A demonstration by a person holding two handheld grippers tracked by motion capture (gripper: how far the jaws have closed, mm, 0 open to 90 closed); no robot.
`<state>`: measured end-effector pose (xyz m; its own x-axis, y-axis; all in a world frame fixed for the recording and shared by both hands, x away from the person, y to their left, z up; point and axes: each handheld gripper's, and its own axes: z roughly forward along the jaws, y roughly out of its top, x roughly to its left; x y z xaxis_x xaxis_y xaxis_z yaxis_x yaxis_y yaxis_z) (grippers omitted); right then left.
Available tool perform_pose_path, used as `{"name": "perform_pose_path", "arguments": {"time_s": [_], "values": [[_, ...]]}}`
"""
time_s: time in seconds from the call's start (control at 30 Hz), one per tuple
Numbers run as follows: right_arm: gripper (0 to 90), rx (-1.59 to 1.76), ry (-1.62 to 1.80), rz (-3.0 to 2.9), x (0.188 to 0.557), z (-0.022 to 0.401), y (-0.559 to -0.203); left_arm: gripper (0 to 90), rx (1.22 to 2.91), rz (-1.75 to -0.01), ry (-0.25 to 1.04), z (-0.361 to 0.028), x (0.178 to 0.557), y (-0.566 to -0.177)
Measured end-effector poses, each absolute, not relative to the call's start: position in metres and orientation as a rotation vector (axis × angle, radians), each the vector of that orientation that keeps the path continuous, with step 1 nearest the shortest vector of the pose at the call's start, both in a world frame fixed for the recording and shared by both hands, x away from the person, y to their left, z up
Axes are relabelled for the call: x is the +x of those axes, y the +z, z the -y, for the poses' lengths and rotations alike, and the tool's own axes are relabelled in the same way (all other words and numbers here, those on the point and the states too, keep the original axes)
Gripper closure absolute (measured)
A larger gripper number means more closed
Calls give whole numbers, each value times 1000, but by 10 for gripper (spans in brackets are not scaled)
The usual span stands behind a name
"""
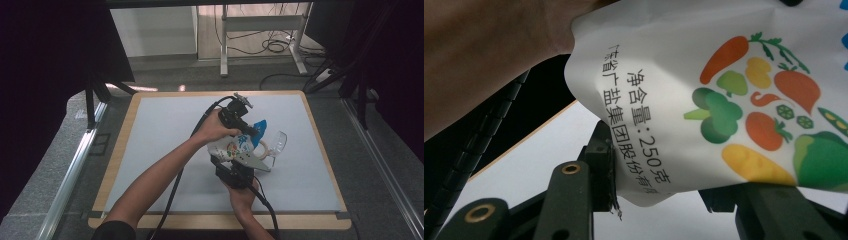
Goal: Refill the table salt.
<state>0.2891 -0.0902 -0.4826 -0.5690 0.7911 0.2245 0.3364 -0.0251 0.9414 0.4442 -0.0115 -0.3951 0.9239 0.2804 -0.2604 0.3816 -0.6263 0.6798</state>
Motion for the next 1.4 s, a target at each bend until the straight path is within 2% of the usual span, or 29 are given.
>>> {"name": "perform_pose_path", "arguments": {"time_s": [1.4], "values": [[583,1201,1634,-1876,292,94,-485,899,2294,-476,-166,16,446,-399]]}}
